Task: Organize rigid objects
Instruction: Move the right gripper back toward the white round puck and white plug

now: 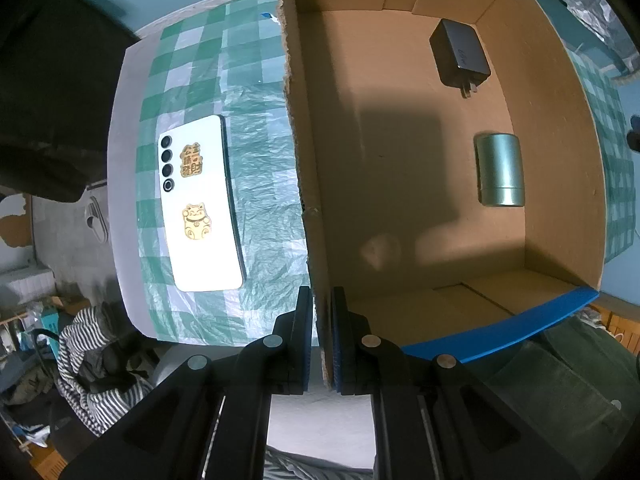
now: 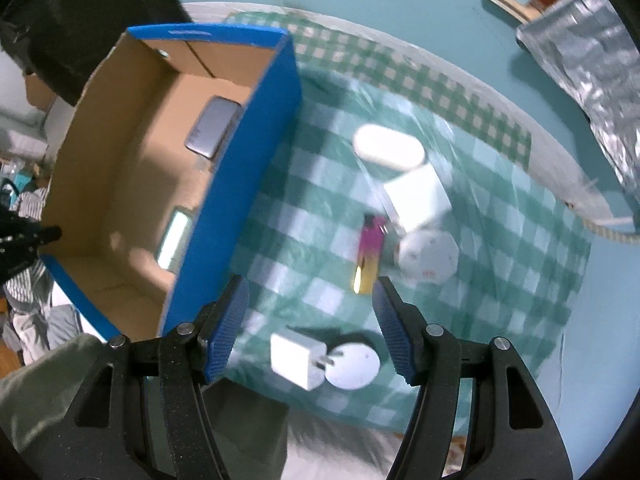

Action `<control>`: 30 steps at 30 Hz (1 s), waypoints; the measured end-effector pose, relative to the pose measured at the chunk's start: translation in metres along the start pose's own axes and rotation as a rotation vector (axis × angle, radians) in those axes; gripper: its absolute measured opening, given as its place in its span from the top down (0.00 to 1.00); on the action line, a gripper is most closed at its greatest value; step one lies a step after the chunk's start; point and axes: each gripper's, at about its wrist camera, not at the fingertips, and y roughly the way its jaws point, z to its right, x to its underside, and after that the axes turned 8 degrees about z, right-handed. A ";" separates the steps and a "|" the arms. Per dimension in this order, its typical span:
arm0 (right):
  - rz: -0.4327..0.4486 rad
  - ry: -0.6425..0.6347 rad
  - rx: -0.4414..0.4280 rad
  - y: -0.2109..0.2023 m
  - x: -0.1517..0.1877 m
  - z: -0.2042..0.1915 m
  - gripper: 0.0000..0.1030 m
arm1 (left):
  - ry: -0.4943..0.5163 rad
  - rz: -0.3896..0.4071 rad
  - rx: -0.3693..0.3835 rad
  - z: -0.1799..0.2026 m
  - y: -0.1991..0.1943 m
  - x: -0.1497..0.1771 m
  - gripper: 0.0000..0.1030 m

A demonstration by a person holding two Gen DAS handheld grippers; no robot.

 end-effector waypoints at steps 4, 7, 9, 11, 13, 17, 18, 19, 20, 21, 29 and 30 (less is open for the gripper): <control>-0.038 0.035 0.004 0.007 0.021 0.012 0.37 | 0.006 -0.002 0.002 0.002 0.001 0.000 0.92; -0.067 0.056 0.012 0.013 0.037 0.020 0.37 | 0.013 -0.003 0.002 0.003 0.001 0.000 0.92; -0.081 0.074 0.009 0.016 0.046 0.024 0.37 | 0.017 -0.004 0.001 0.004 0.001 0.001 0.92; -0.096 0.093 0.011 0.021 0.058 0.027 0.37 | 0.015 -0.004 0.003 0.003 0.001 0.001 0.92; -0.108 0.104 0.023 0.025 0.065 0.030 0.37 | 0.018 -0.005 0.004 0.004 0.001 0.001 0.92; -0.143 0.130 0.026 0.035 0.082 0.036 0.37 | 0.031 -0.011 -0.002 0.005 0.001 0.002 0.92; -0.159 0.125 0.025 0.039 0.086 0.037 0.37 | 0.033 -0.011 -0.002 0.005 0.001 0.001 0.92; -0.176 0.118 0.028 0.043 0.090 0.037 0.37 | 0.035 -0.012 -0.002 0.006 0.001 0.002 0.92; -0.189 0.113 0.034 0.046 0.094 0.036 0.37 | 0.037 -0.012 -0.002 0.006 0.002 0.002 0.92; -0.203 0.105 0.041 0.051 0.097 0.035 0.37 | 0.037 -0.012 -0.001 0.006 0.002 0.002 0.92; -0.262 0.087 0.057 0.083 0.111 0.031 0.37 | 0.048 -0.012 -0.002 0.006 0.001 -0.002 0.92; -0.261 0.089 0.057 0.086 0.111 0.031 0.37 | 0.048 -0.012 -0.001 0.006 0.001 -0.003 0.92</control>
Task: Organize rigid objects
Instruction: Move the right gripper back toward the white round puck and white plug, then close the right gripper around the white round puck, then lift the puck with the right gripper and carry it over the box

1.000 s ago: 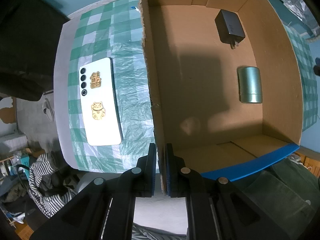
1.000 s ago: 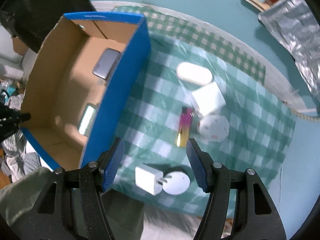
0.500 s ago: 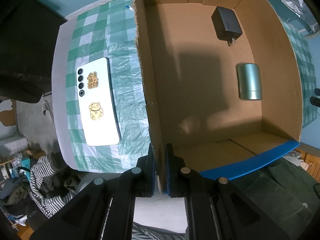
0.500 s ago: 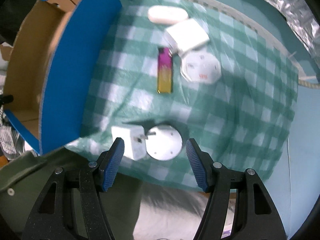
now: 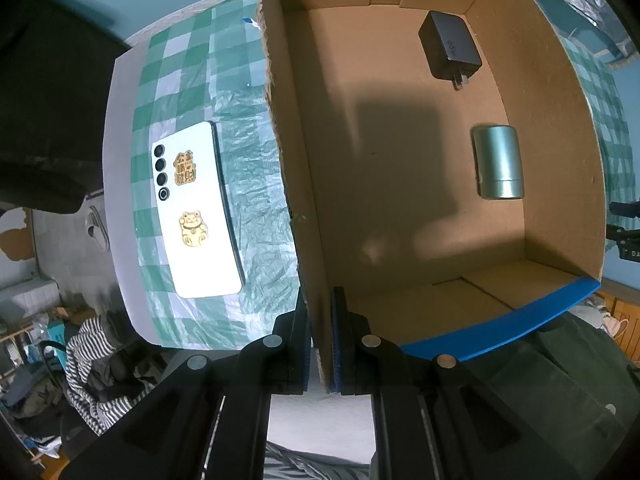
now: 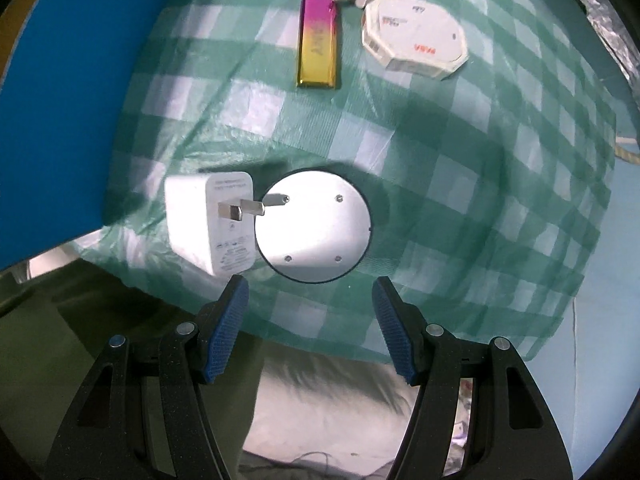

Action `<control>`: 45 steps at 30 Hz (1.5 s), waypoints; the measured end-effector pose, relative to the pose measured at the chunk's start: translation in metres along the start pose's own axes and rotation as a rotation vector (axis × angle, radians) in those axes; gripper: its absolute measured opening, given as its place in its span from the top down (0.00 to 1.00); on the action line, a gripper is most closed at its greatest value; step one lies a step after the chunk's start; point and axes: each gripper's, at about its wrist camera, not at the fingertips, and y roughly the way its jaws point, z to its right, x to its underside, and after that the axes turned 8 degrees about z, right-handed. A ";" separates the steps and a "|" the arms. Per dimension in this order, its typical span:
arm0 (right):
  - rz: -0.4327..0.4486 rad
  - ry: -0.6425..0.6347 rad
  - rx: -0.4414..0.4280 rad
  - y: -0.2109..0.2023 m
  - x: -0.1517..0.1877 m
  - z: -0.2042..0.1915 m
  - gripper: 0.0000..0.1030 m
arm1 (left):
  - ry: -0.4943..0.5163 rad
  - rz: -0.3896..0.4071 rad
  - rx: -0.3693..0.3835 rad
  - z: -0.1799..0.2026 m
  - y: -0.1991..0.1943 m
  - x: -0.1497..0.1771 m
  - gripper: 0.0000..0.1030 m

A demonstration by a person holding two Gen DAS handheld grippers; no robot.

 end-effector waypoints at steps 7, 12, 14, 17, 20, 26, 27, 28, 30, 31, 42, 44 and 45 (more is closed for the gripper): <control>0.026 0.047 0.000 0.009 -0.009 0.007 0.37 | -0.008 -0.004 0.002 -0.001 0.001 -0.001 0.92; 0.046 0.075 -0.017 0.014 -0.015 0.010 0.37 | -0.014 -0.006 0.003 -0.003 0.002 -0.001 0.92; 0.055 0.086 -0.025 0.016 -0.020 0.013 0.37 | -0.018 -0.007 0.002 -0.004 0.002 -0.001 0.92; 0.073 0.103 -0.039 0.017 -0.026 0.018 0.37 | -0.021 -0.007 0.003 -0.005 0.003 -0.001 0.92; 0.097 0.119 -0.059 0.018 -0.030 0.023 0.37 | -0.022 -0.007 0.004 -0.005 0.003 -0.001 0.92; 0.114 0.147 -0.090 0.024 -0.035 0.035 0.38 | -0.025 -0.006 0.007 -0.006 0.003 -0.001 0.92; 0.118 0.148 -0.089 0.021 -0.031 0.034 0.39 | -0.026 -0.005 0.008 -0.005 0.004 -0.001 0.92; 0.121 0.148 -0.087 0.020 -0.030 0.035 0.39 | -0.027 -0.005 0.008 -0.006 0.004 -0.001 0.92; 0.126 0.150 -0.075 0.022 -0.023 0.038 0.39 | -0.030 -0.006 0.006 -0.005 0.005 0.000 0.92; 0.127 0.152 -0.073 0.023 -0.020 0.039 0.39 | -0.031 -0.007 0.006 -0.005 0.005 0.000 0.92; 0.176 0.147 -0.088 -0.011 -0.027 0.046 0.39 | -0.028 -0.001 0.003 -0.001 0.004 0.000 0.92; 0.181 0.139 -0.085 -0.017 -0.031 0.045 0.39 | -0.027 0.000 0.004 -0.001 0.004 0.000 0.92; 0.182 0.135 -0.086 -0.021 -0.032 0.045 0.39 | -0.027 0.000 0.004 -0.001 0.003 0.000 0.92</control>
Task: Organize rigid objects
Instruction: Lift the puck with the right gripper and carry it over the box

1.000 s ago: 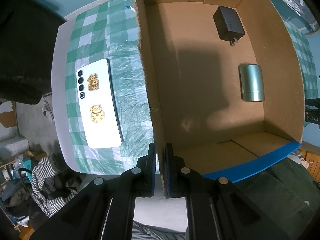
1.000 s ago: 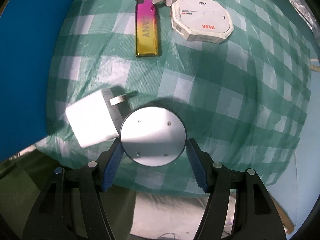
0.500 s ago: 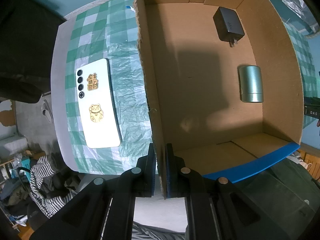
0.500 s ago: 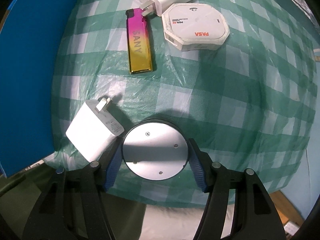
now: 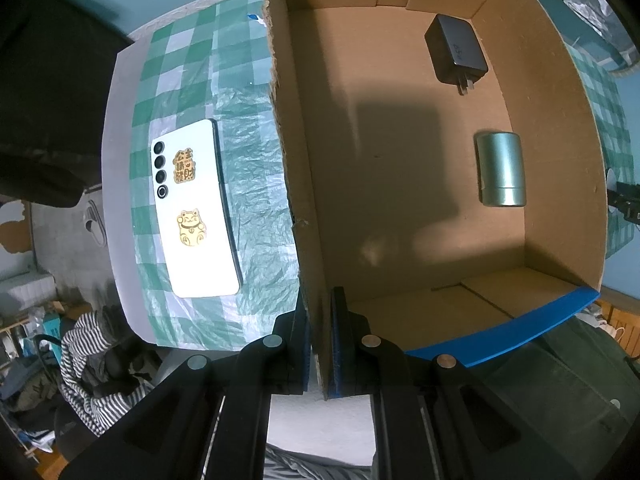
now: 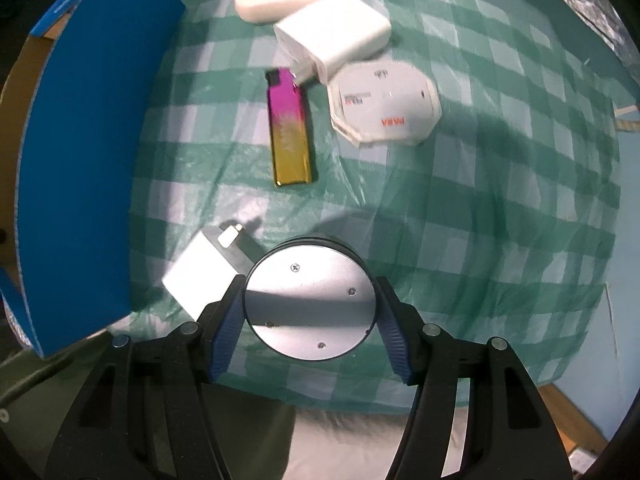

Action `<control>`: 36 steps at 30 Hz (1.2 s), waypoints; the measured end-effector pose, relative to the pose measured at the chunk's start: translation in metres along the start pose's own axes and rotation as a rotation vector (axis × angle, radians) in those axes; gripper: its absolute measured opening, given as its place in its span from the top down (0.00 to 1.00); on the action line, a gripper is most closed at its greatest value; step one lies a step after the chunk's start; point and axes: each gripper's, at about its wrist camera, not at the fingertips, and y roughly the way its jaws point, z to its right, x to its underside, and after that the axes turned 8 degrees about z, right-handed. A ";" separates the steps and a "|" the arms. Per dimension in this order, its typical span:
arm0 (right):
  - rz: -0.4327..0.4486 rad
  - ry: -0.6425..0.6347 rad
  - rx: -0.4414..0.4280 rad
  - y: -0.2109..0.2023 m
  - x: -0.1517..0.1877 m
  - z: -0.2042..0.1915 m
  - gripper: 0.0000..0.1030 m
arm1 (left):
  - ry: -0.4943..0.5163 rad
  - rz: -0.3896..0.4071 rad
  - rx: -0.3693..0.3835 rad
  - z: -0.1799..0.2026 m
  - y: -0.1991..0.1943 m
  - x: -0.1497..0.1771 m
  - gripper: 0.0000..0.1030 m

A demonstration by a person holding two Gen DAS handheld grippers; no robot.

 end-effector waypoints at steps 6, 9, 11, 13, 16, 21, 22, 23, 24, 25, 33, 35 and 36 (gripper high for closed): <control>0.008 -0.022 -0.005 -0.022 -0.026 -0.016 0.39 | -0.002 0.004 0.000 0.000 -0.001 0.000 0.92; 0.010 -0.030 -0.006 -0.031 -0.039 -0.025 0.39 | -0.003 0.005 0.002 -0.001 -0.001 -0.001 0.92; 0.016 -0.040 -0.011 -0.038 -0.045 -0.030 0.39 | -0.004 0.004 0.003 -0.001 -0.002 -0.002 0.92; 0.021 -0.055 -0.015 -0.044 -0.050 -0.035 0.39 | -0.005 0.002 0.003 -0.001 -0.001 -0.002 0.92; 0.030 -0.077 -0.017 -0.056 -0.052 -0.045 0.39 | -0.005 0.001 0.004 -0.001 -0.001 -0.003 0.92; 0.044 -0.105 -0.024 -0.060 -0.047 -0.053 0.39 | -0.011 0.002 0.007 -0.001 -0.001 -0.004 0.92; 0.046 -0.111 -0.026 -0.061 -0.046 -0.055 0.39 | -0.012 0.002 0.008 -0.002 -0.001 -0.004 0.92; 0.047 -0.117 -0.028 -0.063 -0.047 -0.058 0.39 | -0.014 0.003 0.009 -0.002 -0.001 -0.004 0.92; 0.052 -0.126 -0.029 -0.061 -0.047 -0.062 0.39 | -0.015 0.003 0.010 -0.002 -0.001 -0.004 0.92; 0.057 -0.134 -0.029 -0.063 -0.049 -0.066 0.39 | -0.016 0.003 0.011 -0.002 -0.001 -0.004 0.92; 0.100 -0.211 -0.051 -0.083 -0.072 -0.104 0.39 | -0.018 0.001 0.010 -0.002 0.001 -0.004 0.92; 0.108 -0.228 -0.058 -0.086 -0.078 -0.114 0.39 | -0.018 0.001 0.011 -0.002 0.001 -0.004 0.92; 0.113 -0.233 -0.065 -0.088 -0.081 -0.119 0.39 | -0.018 0.001 0.012 -0.002 0.002 -0.004 0.92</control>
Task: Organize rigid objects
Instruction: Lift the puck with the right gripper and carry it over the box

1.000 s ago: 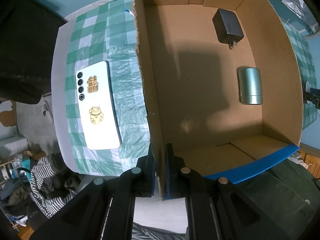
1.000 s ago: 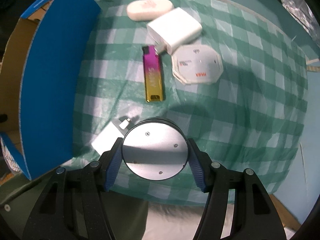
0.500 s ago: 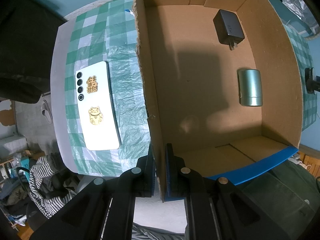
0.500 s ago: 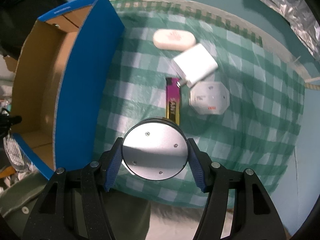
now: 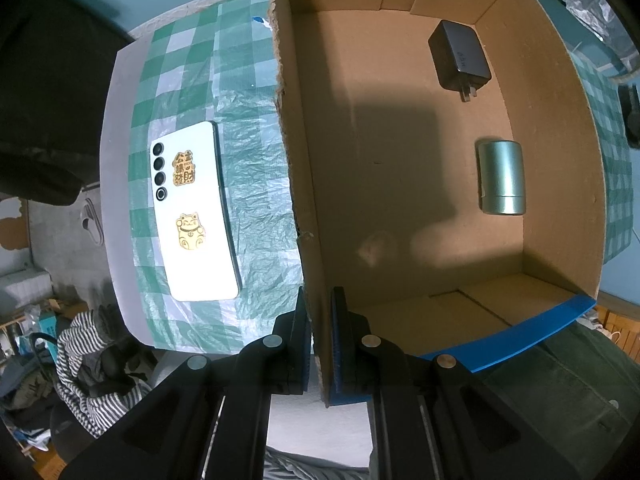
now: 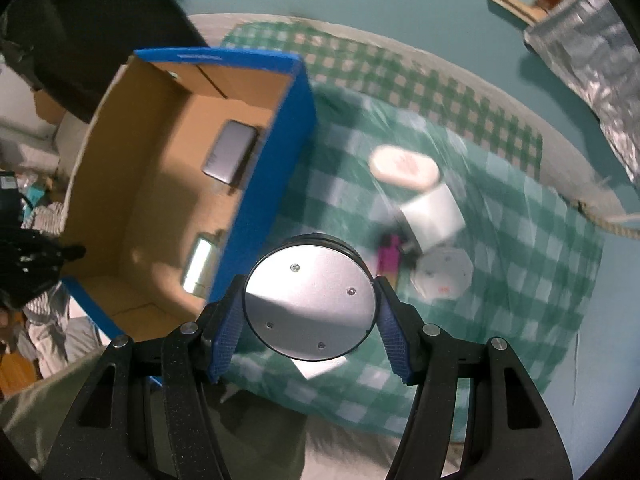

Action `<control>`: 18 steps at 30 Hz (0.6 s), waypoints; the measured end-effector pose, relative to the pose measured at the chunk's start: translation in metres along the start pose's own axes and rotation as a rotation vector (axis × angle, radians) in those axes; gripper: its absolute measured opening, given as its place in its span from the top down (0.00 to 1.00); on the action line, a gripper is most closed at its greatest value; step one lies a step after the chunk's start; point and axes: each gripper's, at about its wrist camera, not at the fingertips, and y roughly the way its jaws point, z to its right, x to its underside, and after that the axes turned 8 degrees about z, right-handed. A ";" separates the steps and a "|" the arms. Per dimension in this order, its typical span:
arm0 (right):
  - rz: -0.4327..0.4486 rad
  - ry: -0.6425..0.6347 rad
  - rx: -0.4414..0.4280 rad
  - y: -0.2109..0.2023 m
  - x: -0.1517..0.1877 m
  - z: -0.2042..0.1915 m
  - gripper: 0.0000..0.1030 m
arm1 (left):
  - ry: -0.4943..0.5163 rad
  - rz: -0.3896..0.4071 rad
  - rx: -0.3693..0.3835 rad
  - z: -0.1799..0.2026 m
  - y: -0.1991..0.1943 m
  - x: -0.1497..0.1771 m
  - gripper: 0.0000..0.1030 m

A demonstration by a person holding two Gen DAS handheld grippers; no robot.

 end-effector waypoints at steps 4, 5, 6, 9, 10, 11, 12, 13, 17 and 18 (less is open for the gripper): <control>0.013 -0.032 -0.016 -0.001 -0.016 -0.017 0.39 | 0.000 0.001 0.001 -0.001 0.001 -0.001 0.92; 0.015 -0.043 -0.023 0.000 -0.020 -0.022 0.39 | 0.000 0.000 0.002 -0.001 0.001 -0.002 0.92; 0.016 -0.054 -0.027 0.000 -0.024 -0.027 0.39 | 0.002 -0.001 0.002 0.000 0.001 -0.002 0.92; 0.009 -0.094 -0.029 0.006 -0.035 -0.042 0.39 | 0.004 -0.003 0.002 0.000 0.001 -0.002 0.92; 0.003 -0.108 -0.028 0.010 -0.038 -0.047 0.39 | 0.003 -0.003 0.001 0.000 0.001 -0.002 0.92; -0.001 -0.119 -0.028 0.013 -0.040 -0.051 0.39 | 0.002 -0.003 0.003 0.000 0.001 -0.002 0.92; -0.007 -0.133 -0.028 0.016 -0.042 -0.055 0.39 | 0.002 -0.004 0.003 0.000 0.001 -0.003 0.92; -0.014 -0.142 -0.029 0.019 -0.043 -0.058 0.39 | 0.001 -0.004 0.003 0.000 0.001 -0.003 0.92; -0.034 -0.179 -0.030 0.031 -0.048 -0.071 0.39 | -0.008 -0.003 0.007 -0.002 0.001 -0.004 0.92; -0.039 -0.187 -0.030 0.033 -0.049 -0.073 0.39 | -0.010 -0.003 0.008 -0.003 0.001 -0.004 0.92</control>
